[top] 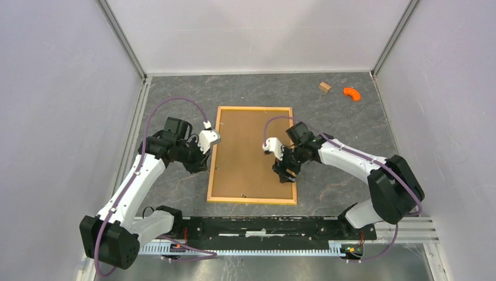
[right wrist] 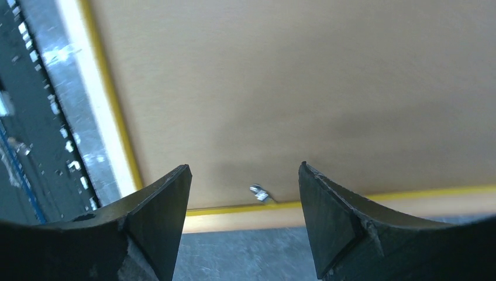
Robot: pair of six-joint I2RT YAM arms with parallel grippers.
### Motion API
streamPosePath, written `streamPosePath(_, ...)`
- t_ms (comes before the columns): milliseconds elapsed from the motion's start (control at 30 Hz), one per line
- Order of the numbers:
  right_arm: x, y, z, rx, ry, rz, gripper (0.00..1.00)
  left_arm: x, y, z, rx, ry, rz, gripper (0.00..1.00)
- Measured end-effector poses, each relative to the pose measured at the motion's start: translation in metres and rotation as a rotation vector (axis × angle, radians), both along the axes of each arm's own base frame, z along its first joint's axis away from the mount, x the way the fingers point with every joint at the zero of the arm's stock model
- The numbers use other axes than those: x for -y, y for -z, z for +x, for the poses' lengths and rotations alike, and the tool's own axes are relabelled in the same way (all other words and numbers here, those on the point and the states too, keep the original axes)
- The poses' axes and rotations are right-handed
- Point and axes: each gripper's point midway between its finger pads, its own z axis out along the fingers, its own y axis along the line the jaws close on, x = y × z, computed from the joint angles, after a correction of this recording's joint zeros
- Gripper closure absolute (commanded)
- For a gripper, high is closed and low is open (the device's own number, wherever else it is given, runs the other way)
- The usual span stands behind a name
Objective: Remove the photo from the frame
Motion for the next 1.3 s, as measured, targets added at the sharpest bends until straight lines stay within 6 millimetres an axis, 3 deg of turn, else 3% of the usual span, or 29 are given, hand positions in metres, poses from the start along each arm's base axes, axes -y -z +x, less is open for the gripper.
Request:
streamPosePath(167,0.022,-0.004,0.041,-0.024,0.211,0.023,0.25,0.001,0.009,-0.002,0.034,0.115,0.020,0.98)
streamPosePath(267,0.034,-0.001,0.054,-0.046,0.301,0.024,0.25,0.004,0.012,-0.005,0.066,0.216,0.019,0.98)
streamPosePath(667,0.059,0.016,0.077,-0.167,0.527,0.000,0.25,0.018,0.029,-0.009,0.119,0.543,0.040,0.98)
streamPosePath(967,0.061,0.012,0.100,-0.179,0.613,0.011,0.30,0.027,0.039,0.001,0.136,0.604,0.055,0.98)
streamPosePath(1300,0.060,0.027,0.101,-0.228,0.646,-0.010,0.36,0.031,0.047,0.009,0.150,0.634,0.091,0.98)
